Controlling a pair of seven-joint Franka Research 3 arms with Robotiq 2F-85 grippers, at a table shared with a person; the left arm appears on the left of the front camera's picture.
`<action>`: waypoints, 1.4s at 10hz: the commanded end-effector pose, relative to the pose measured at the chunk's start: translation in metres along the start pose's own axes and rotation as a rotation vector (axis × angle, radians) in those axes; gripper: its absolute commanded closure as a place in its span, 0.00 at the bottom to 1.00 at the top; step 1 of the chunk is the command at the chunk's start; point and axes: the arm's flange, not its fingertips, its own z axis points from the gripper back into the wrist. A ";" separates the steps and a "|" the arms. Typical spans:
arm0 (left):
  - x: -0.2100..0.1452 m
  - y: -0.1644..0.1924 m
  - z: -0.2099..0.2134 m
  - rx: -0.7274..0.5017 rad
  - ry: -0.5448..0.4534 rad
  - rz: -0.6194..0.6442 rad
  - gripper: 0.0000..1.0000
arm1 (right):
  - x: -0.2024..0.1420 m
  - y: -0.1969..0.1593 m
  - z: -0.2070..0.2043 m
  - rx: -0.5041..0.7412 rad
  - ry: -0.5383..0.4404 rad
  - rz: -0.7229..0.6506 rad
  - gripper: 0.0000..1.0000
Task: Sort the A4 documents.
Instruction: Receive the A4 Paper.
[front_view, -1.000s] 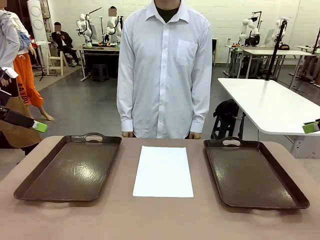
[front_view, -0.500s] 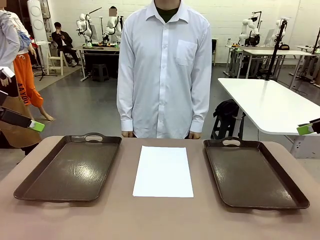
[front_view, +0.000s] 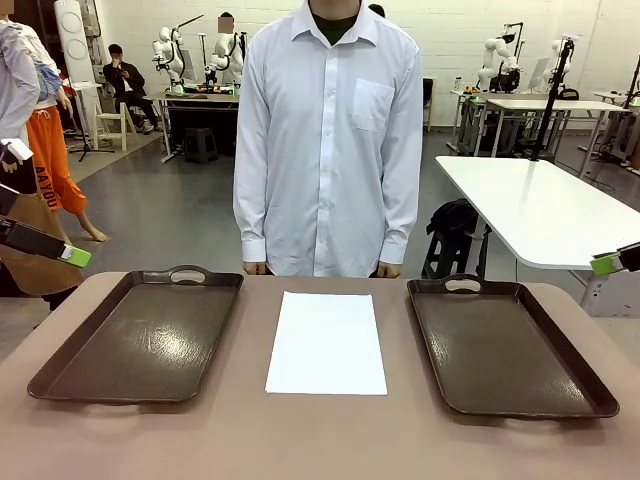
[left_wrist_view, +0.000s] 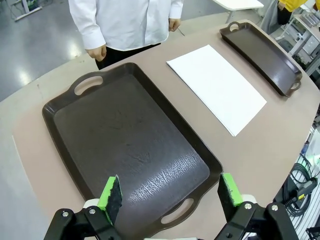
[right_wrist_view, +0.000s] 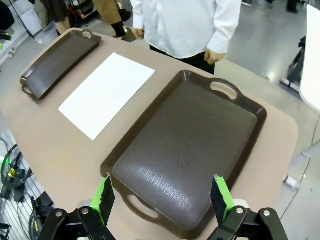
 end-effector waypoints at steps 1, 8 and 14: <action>0.001 -0.001 0.002 -0.005 -0.014 -0.009 0.00 | 0.002 0.002 0.002 0.011 -0.012 0.021 0.00; 0.001 -0.001 0.002 -0.005 -0.014 -0.009 0.00 | 0.002 0.002 0.002 0.011 -0.012 0.021 0.00; 0.001 -0.001 0.002 -0.005 -0.014 -0.009 0.00 | 0.002 0.002 0.002 0.011 -0.012 0.021 0.00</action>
